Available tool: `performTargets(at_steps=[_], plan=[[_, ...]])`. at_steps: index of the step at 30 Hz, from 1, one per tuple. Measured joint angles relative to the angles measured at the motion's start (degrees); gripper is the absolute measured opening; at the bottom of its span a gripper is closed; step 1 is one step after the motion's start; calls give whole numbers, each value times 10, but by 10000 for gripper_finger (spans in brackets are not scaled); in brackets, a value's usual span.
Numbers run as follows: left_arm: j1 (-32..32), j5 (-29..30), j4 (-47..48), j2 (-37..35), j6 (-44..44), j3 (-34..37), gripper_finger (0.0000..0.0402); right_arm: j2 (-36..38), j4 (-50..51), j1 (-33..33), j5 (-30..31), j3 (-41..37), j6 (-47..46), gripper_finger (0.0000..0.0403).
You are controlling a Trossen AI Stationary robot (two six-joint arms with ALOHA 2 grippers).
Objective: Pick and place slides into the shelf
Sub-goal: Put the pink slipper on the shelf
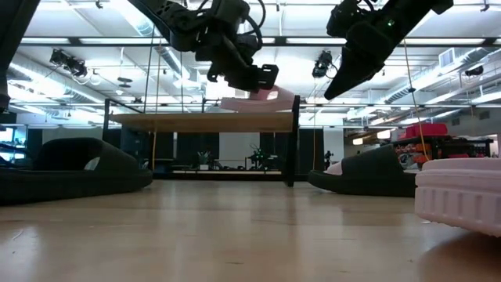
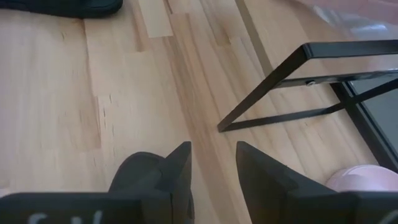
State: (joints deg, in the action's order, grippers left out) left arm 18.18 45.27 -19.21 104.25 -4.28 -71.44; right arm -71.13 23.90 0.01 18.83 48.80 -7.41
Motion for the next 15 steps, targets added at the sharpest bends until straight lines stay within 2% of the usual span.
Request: performTargets(at_steps=[4, 7, 11, 15], plan=[[0, 2, 13, 0, 1, 0, 23, 0, 0, 0, 0, 0, 1, 132], [0, 3, 19, 0, 1, 0, 27, 0, 0, 0, 0, 0, 1, 132], [2, 50, 43, 0, 2, 0, 41, 0, 0, 0, 0, 0, 1, 132], [3, 58, 58, 0, 7, 0, 34, 0, 0, 0, 0, 0, 1, 132]])
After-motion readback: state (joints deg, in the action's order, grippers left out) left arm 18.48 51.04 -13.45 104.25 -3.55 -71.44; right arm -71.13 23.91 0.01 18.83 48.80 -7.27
